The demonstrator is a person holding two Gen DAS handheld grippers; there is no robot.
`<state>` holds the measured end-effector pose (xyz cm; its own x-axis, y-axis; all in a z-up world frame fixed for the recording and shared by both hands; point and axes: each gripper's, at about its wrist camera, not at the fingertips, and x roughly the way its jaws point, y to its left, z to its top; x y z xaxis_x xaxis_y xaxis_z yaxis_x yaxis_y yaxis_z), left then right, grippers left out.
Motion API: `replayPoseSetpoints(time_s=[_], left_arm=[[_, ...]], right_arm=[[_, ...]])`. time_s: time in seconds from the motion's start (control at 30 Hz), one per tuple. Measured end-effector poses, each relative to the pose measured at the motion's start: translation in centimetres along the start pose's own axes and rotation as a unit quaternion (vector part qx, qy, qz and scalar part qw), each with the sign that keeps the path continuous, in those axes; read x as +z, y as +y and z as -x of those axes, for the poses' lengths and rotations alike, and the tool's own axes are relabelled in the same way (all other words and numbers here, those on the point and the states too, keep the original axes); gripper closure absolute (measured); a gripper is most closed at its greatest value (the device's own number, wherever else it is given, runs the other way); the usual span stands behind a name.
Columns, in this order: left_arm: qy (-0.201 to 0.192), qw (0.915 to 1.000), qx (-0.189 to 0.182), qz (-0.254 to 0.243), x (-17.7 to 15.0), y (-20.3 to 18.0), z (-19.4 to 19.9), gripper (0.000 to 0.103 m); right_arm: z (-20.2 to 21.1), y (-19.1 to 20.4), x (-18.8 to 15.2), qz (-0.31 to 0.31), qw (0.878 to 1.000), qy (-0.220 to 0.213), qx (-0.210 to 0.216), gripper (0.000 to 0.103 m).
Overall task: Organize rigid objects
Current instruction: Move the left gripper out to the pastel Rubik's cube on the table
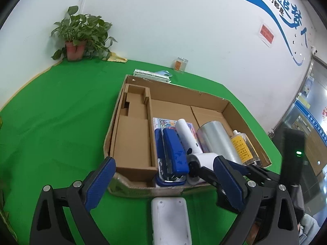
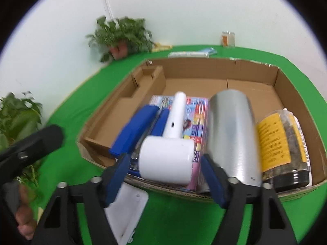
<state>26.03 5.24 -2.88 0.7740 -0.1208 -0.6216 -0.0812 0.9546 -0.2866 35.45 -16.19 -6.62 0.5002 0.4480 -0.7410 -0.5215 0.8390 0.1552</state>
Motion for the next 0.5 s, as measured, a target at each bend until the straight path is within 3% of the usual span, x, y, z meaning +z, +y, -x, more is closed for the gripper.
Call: replayPoseSetpoints(time_s=[0.37,0.5], left_arm=[[0.01,0.9998,0.004,0.019,-1.3,1.3,-0.1,0.006],[-0.001,0.9999,0.015,0.006,-1.7,1.0,0.4,0.006]], right_arm=[[0.5,0.8,-1.7,-0.034,0.999,0.006,-0.038,0.046],[1.4,1.0,-1.8,-0.031,0.999,0.002,-0.017,0.044]])
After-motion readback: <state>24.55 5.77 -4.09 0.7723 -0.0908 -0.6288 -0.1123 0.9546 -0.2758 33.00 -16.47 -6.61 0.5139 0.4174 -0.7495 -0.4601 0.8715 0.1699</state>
